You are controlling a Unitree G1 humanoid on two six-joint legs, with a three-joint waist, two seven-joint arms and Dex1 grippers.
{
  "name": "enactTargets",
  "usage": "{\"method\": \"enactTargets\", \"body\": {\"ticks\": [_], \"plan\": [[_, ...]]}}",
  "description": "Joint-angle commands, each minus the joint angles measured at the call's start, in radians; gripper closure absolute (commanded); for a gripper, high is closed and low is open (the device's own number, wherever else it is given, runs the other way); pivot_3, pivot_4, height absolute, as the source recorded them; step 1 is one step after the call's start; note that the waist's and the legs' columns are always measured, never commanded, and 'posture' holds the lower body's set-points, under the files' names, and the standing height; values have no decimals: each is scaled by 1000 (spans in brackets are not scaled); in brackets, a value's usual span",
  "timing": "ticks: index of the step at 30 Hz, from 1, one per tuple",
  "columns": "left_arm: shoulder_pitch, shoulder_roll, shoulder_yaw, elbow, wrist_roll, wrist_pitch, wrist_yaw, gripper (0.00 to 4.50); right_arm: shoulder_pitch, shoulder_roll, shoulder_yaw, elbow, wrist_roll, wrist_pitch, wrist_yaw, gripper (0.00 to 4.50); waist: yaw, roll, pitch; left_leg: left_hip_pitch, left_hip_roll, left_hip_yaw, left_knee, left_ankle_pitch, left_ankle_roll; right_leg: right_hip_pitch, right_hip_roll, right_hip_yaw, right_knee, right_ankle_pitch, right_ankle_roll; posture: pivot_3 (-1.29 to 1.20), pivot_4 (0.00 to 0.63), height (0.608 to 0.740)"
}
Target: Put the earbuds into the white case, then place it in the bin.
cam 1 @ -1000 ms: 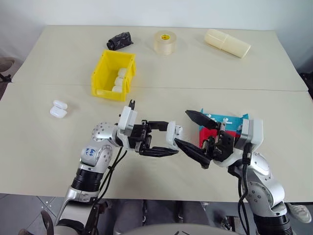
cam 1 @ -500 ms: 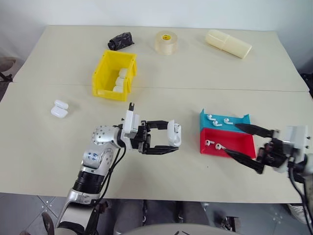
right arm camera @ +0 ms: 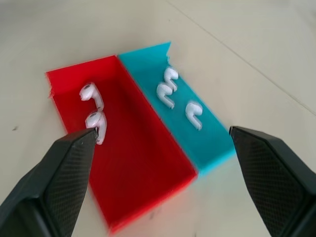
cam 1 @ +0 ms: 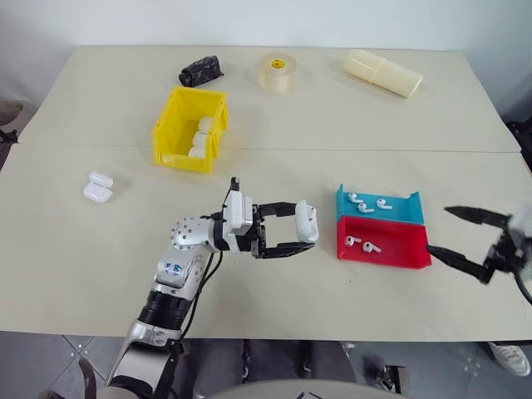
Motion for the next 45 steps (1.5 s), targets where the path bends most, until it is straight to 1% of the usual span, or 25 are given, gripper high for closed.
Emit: {"method": "enactTargets", "body": {"ticks": [1,3,6,10,13,17,21,26,28,30,33,34,36,45], "plan": [[-9,-13,-6,-17,1,-15,19,1721,-128,-115,117,-24,-61,208,-51,38,1,0,0,-1,0,0,0,0,0,0,0,0,0,0,0,0,150,740],[-10,-20,-10,-16,5,-17,28,1721,-268,-129,201,19,-85,293,-72,38,2,0,0,-1,0,-1,1,0,0,0,-1,0,0,0,0,0,150,740],[-6,-25,-18,-19,9,-18,38,1721,-474,-118,352,97,-167,361,-55,38,4,0,0,-3,-1,-3,1,0,0,0,-1,-2,-2,0,0,0,150,740],[-4,-28,-24,-24,9,-17,47,1721,-665,-94,534,237,-315,321,4,38,3,0,0,-5,-2,-3,-1,0,0,-1,-1,-3,-4,0,0,0,150,740],[0,-29,-24,-31,11,-18,61,1721,-776,-72,657,356,-436,232,72,38,1,0,0,-7,-4,-3,-1,0,0,-3,-1,-4,-4,0,0,0,150,740],[13,-31,-28,-48,12,-16,79,1721,-876,-25,740,478,-528,154,130,38,-2,0,0,-7,-4,-2,-1,0,0,-4,-1,-4,-3,0,1,0,150,740],[19,-31,-31,-57,10,-13,93,1721,-928,24,770,554,-577,115,175,38,-1,0,0,-7,-4,-2,-1,0,0,-4,-1,-4,-3,0,0,0,150,740],[21,-31,-34,-60,9,-14,104,1721,-955,67,791,613,-634,83,199,38,0,0,0,-8,-4,-2,-1,0,0,-4,-1,-4,-3,0,1,0,150,740],[21,-32,-35,-61,8,-14,106,1721,-962,75,796,634,-651,72,204,421,0,0,0,-7,-4,-2,0,0,0,-4,-1,-4,-3,0,1,0,150,740],[21,-32,-35,-62,8,-15,108,1721,-966,80,802,650,-668,60,213,903,-1,0,0,-7,-4,-2,0,0,0,-4,-1,-4,-3,0,1,0,150,740],[23,-30,-35,-65,6,-16,110,1721,-968,88,798,662,-678,53,226,1985,-2,0,0,-7,-4,-2,0,0,0,-4,-1,-4,-3,0,1,0,150,740],[24,-30,-35,-66,6,-15,111,1721,-970,90,798,666,-683,51,230,2255,-3,0,0,-7,-4,-2,0,0,0,-4,-1,-4,-2,0,1,0,150,740],[26,-29,-35,-69,5,-14,111,1721,-973,98,797,675,-689,45,231,2936,-3,0,0,-7,-4,-2,0,0,0,-4,0,-4,-2,0,1,0,150,740],[27,-30,-38,-73,2,-10,107,1721,-979,123,789,695,-702,38,238,2936,-4,0,0,-7,-4,-2,0,0,0,-3,0,-4,-2,0,1,0,150,740]]}}
